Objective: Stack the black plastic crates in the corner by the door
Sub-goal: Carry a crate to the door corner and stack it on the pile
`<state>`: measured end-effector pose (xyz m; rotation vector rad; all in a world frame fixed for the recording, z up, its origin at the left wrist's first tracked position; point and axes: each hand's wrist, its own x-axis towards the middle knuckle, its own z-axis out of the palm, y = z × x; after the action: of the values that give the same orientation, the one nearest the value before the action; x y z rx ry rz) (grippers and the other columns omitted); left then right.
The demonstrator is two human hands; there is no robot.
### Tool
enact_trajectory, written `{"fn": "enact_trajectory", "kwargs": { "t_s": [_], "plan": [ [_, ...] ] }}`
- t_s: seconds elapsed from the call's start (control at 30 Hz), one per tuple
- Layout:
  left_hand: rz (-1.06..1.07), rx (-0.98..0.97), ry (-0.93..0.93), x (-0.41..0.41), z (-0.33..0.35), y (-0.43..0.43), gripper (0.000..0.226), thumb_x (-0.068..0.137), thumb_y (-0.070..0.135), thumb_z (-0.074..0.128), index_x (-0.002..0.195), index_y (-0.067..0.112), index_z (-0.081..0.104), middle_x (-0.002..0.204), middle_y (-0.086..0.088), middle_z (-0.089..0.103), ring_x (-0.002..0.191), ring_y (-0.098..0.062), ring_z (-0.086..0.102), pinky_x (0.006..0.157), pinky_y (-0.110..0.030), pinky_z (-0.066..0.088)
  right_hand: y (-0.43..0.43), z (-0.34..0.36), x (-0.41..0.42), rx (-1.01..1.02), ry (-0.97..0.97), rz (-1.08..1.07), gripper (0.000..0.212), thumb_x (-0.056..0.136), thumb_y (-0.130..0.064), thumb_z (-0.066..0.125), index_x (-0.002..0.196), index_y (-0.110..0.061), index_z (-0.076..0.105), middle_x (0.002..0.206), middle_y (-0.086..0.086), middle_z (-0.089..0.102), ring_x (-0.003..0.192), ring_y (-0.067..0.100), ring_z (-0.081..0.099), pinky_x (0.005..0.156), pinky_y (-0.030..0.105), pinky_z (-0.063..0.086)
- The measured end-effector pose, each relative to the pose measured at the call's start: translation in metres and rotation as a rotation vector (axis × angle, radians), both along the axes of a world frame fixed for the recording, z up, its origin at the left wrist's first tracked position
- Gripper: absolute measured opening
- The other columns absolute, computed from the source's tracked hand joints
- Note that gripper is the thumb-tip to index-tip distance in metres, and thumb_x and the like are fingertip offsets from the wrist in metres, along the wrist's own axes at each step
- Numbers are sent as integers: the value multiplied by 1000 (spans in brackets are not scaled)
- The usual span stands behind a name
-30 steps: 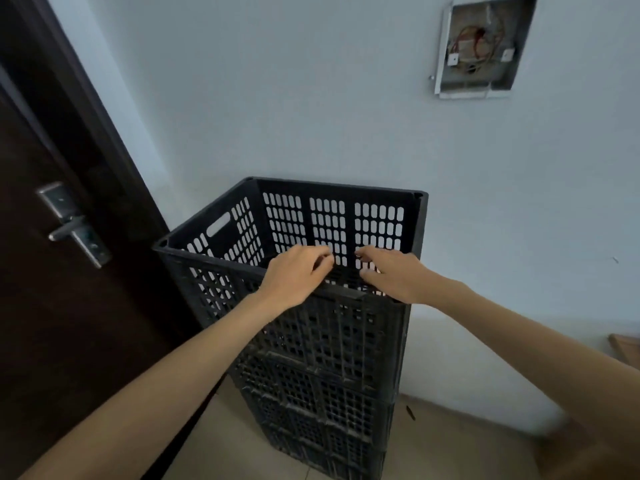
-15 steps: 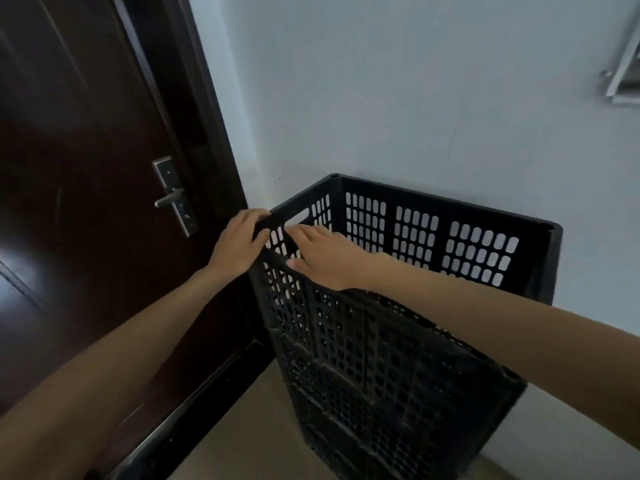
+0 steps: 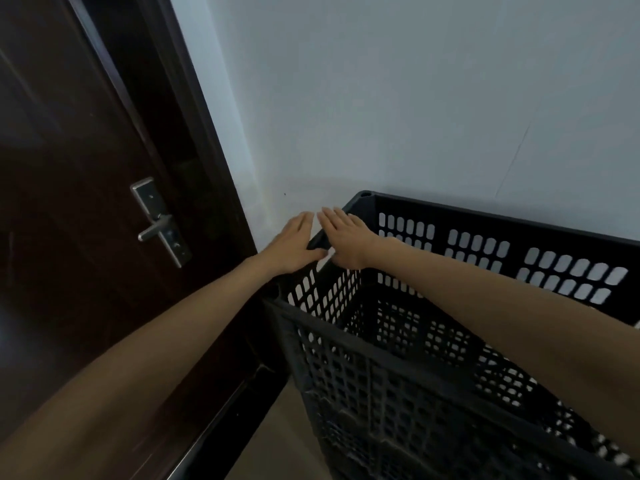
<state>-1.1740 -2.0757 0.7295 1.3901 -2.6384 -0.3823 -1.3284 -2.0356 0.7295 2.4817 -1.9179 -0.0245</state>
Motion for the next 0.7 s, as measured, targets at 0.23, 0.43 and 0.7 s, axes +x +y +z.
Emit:
{"fn": "enact_trajectory", "kwargs": {
  "t_s": [0.23,0.43,0.7],
  "plan": [
    [-55,43,42,-47,-7,-38,101,91,38,60,154,5,-12,164,-10,-5,152,-25,3,122,-43,15,-60,-4,-36,-11,31,-41,93,85,-17,64,154,-7,1,162,12,1,149,29,-6,120,43,-2],
    [-58,39,30,-54,-22,-51,104,91,43,58,152,10,-19,165,-7,2,149,-28,15,118,-49,25,-73,-21,-45,-36,-64,-22,97,83,-19,67,154,-6,1,162,12,0,149,29,-7,121,44,-1],
    [-123,116,78,-54,-27,-63,108,90,43,56,147,12,-29,164,-8,13,145,-29,28,113,-49,35,-73,-18,-42,-14,-46,-51,95,86,-19,65,153,-5,-1,162,11,-2,149,28,-9,121,42,-2]
  ]
}}
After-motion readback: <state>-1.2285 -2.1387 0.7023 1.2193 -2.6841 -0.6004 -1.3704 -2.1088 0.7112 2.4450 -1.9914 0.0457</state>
